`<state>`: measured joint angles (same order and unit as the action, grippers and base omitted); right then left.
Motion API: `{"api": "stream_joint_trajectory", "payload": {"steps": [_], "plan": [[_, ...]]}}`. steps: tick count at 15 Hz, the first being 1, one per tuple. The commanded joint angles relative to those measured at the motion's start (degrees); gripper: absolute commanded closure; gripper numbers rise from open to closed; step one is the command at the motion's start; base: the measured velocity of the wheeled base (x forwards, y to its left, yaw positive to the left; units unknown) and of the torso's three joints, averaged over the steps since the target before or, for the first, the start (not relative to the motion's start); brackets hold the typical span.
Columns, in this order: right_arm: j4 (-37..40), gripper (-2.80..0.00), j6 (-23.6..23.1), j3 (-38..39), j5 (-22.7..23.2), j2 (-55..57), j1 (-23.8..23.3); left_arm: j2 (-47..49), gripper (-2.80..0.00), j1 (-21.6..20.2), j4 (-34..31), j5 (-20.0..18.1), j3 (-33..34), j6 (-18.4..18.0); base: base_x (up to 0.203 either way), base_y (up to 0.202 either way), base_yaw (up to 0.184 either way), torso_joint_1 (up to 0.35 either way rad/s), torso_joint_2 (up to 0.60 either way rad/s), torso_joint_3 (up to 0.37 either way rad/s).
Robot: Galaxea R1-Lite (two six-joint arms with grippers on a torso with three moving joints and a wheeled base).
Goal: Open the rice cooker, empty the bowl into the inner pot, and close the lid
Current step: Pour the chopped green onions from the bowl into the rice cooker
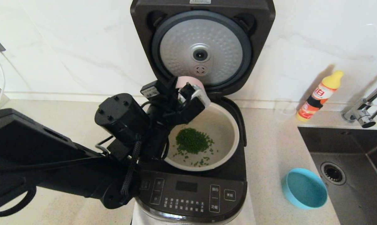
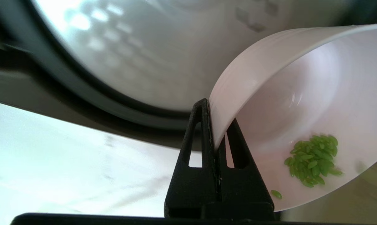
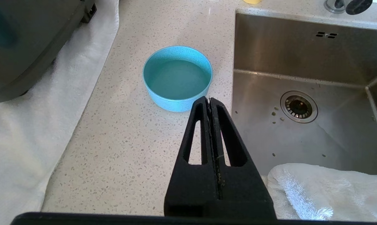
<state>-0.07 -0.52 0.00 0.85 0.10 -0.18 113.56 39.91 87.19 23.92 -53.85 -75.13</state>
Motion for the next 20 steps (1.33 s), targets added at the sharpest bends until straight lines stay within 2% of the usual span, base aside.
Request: {"api": "stream_joint_trajectory", "payload": {"steps": [1,4,9,12,15,16,20], "plan": [[0.0,0.00,0.0,0.1,0.0,0.0,0.0,-1.2,0.00,-0.3,0.5,0.1,-1.9,-1.7,0.000,0.000,0.000,0.000,0.00,0.000],[0.0,0.00,0.0,0.0,0.0,0.0,0.0,-2.3,0.00,-0.3,0.5,-0.2,-4.0,-5.5,0.000,0.000,0.000,0.000,0.00,0.000],[0.0,0.00,0.0,0.1,0.0,0.0,0.0,-2.1,0.00,0.0,0.5,-0.2,-0.5,-7.2,0.000,0.000,0.000,0.000,0.00,0.000],[0.0,0.00,0.0,0.1,0.0,0.0,0.0,-1.9,0.00,0.0,0.5,-0.2,0.7,-14.7,0.000,0.000,0.000,0.000,0.00,0.000],[0.0,0.00,0.0,0.1,0.0,0.0,0.0,-0.6,0.00,0.2,0.5,0.1,-2.4,-19.4,0.000,0.000,0.000,0.000,0.00,0.000],[0.0,0.00,0.0,0.1,0.0,0.0,0.0,-0.2,0.00,0.3,0.5,0.2,-2.9,-20.3,0.000,0.000,0.000,0.000,0.00,0.000],[0.0,0.00,0.0,0.0,0.0,0.0,0.0,1.8,0.00,2.6,0.5,0.5,-5.1,-19.8,0.000,0.000,0.000,0.000,0.00,0.000]]}}
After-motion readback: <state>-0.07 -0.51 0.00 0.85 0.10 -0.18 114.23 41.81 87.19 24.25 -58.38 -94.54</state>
